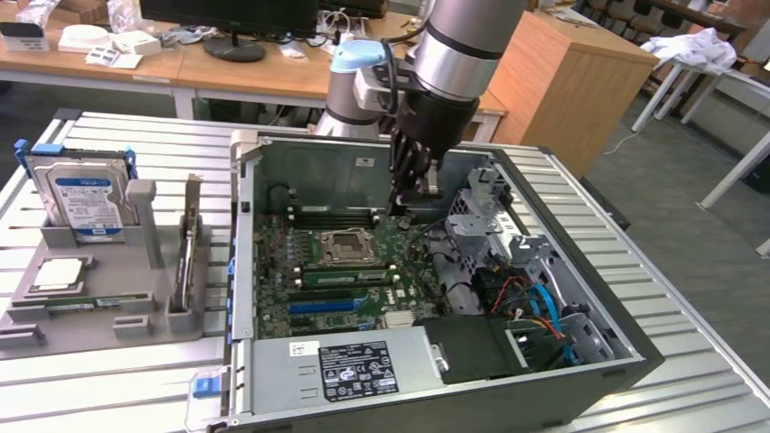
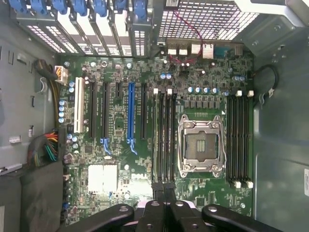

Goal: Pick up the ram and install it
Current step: 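Press down the ram until it locks into place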

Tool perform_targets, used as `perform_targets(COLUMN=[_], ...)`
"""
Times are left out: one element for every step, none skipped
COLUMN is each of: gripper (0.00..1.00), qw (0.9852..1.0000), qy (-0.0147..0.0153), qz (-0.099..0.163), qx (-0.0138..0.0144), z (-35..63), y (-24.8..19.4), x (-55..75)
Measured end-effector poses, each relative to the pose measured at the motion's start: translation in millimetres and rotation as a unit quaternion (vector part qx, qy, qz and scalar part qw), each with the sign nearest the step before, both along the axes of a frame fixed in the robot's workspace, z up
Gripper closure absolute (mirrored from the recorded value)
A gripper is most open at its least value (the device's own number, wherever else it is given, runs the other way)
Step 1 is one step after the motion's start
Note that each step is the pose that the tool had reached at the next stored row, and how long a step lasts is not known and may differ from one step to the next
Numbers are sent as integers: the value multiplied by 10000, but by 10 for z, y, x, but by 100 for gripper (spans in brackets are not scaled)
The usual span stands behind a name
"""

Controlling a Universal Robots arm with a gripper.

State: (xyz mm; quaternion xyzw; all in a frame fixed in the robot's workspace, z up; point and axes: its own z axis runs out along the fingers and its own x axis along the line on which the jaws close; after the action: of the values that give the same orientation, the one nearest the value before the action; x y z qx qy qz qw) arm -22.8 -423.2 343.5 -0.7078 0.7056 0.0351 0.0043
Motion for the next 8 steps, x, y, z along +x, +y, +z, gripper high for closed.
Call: perform_targets(gripper=[89, 89, 89, 89, 89, 89, 89, 89], qw=[10000, 10000, 10000, 10000, 10000, 10000, 10000, 10000], qy=[-1, -1, -3, -5, -9, -13, -16, -18], qz=[0, 0, -1, -1, -1, -1, -1, -1], qx=[0, 0, 0, 0, 0, 0, 0, 0], z=[0, 0, 0, 0, 0, 0, 0, 0], y=[0, 0, 0, 0, 0, 0, 0, 0], x=[5, 8, 11, 14, 18, 24, 31, 40])
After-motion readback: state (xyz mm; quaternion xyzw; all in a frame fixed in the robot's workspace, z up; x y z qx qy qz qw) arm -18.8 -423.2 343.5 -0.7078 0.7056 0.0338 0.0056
